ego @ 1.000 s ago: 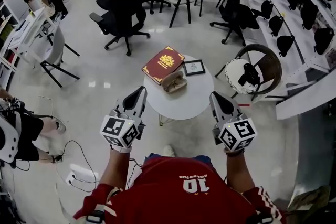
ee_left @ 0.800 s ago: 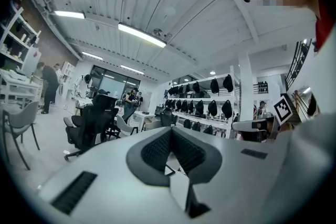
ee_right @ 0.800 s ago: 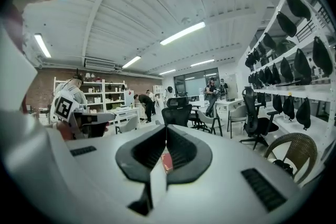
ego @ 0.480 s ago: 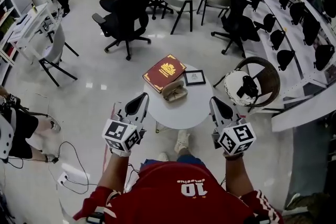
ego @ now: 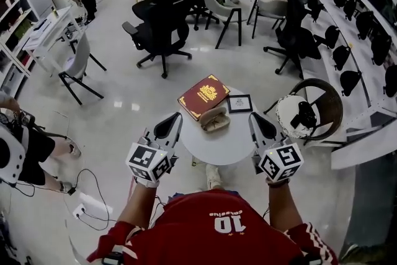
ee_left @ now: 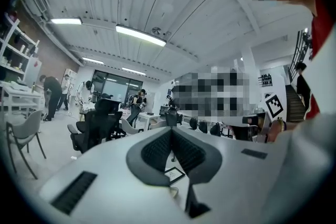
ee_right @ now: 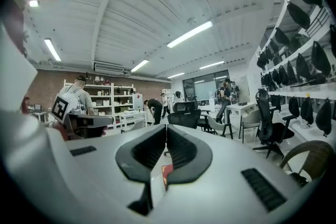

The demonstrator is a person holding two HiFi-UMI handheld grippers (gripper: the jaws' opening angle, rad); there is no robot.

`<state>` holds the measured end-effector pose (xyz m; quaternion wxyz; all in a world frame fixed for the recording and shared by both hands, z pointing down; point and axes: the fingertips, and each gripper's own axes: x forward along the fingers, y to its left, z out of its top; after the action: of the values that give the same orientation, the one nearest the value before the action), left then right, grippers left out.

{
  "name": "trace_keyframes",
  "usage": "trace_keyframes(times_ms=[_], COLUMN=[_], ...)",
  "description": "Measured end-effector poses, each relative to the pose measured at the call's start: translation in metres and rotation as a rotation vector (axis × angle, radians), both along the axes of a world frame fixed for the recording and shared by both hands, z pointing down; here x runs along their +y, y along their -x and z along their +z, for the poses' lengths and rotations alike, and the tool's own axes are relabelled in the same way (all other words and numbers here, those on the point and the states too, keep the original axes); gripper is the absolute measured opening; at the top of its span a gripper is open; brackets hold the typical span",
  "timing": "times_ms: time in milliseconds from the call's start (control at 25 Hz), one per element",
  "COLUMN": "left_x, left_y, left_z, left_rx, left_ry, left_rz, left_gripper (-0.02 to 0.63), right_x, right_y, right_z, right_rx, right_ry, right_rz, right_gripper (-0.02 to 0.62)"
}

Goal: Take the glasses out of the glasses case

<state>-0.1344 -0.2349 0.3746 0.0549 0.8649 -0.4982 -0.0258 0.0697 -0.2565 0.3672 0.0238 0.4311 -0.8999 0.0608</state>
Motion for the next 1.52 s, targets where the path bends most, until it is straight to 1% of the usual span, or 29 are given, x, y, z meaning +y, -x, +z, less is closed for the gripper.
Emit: trace_keyframes(times_ms=[160, 400, 640, 720, 880, 1040, 1280, 1440, 1520], left_x=[-0.01, -0.024, -0.038, -0.042, -0.05, -0.058, -0.062, -0.069, -0.075], left_y=[-0.009, -0.015, -0.02, -0.022, -0.024, -0.016, -0.008, -0.002, -0.001], left_z=[-0.001, 0.0, 0.007, 0.007, 0.01, 0.019, 0.04, 0.052, 0.056], left_rx=[-0.041, -0.018, 0.006, 0.017, 0.012, -0.027, -0.019, -0.031, -0.028], left_ry=[-0.016, -0.01, 0.019, 0.021, 0.019, 0.026, 0.072, 0.137, 0.136], left_rz=[0.012, 0.019, 0.021, 0.021, 0.016, -0.014, -0.038, -0.078, -0.075], left_gripper=[0.008, 0.008, 0.008, 0.008, 0.008, 0.008, 0.008, 0.008, 0.008], right_x=[-0.014, -0.03, -0.045, -0.05, -0.06, -0.069, -0.087, -0.1, -0.106], right_y=[-0.002, 0.004, 0.013, 0.017, 0.023, 0.03, 0.035, 0.042, 0.044], right_z=[0.0, 0.01, 0.026, 0.033, 0.054, 0.083, 0.141, 0.184, 0.204], right_rx=[0.005, 0.03, 0.05, 0.055, 0.075, 0.151, 0.26, 0.357, 0.379], right_ry=[-0.02, -0.002, 0.022, 0.038, 0.065, 0.085, 0.149, 0.175, 0.202], right_rz=[-0.007, -0.058, -0.099, -0.112, -0.132, -0.168, -0.202, -0.243, -0.261], right_gripper=[0.018, 0.02, 0.024, 0.063, 0.074, 0.1, 0.104, 0.104, 0.104])
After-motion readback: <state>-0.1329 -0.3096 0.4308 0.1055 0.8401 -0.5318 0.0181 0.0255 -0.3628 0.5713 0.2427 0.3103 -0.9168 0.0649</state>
